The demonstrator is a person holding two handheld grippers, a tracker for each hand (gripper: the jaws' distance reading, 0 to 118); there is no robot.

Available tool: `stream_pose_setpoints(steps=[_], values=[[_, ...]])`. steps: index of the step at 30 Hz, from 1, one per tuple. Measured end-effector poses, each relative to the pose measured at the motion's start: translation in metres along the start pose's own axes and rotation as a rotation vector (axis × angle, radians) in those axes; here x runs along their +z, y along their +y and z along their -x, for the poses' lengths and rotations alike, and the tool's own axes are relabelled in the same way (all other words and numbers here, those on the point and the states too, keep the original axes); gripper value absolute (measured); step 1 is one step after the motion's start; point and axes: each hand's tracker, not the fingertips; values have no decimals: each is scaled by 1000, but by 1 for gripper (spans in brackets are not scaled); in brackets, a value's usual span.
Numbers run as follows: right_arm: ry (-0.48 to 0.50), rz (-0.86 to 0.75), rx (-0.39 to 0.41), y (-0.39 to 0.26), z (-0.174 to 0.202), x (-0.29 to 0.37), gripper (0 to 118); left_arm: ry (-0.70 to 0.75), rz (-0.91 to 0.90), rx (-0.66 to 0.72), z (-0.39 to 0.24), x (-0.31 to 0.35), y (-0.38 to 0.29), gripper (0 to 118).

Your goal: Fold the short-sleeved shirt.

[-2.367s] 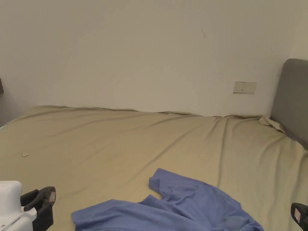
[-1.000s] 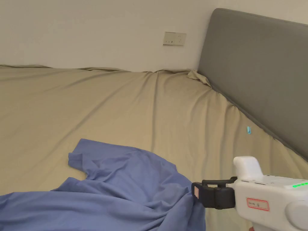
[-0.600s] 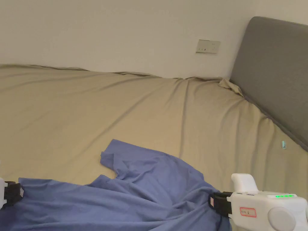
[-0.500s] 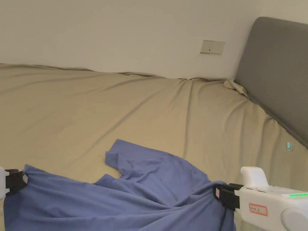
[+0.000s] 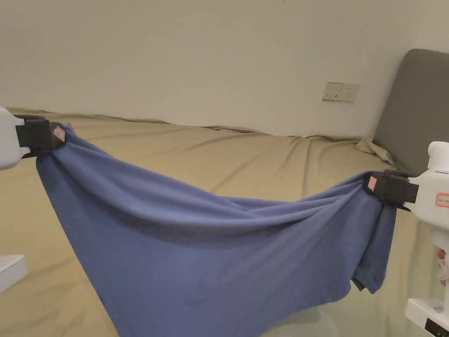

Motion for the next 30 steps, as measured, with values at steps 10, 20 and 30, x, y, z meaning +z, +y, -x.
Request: stream_pose_setpoints(steps=[10,20,30], values=[[-35,-172,113,107,27,-27,11,103,-112,-159,1,-18,93,3],[-20,-245,96,132,39,-46,11,104,-169,-199,-15,-20,101,3],[-16,-40,60,-18,6,-35,11,95,3,-170,22,-13,-57,3]])
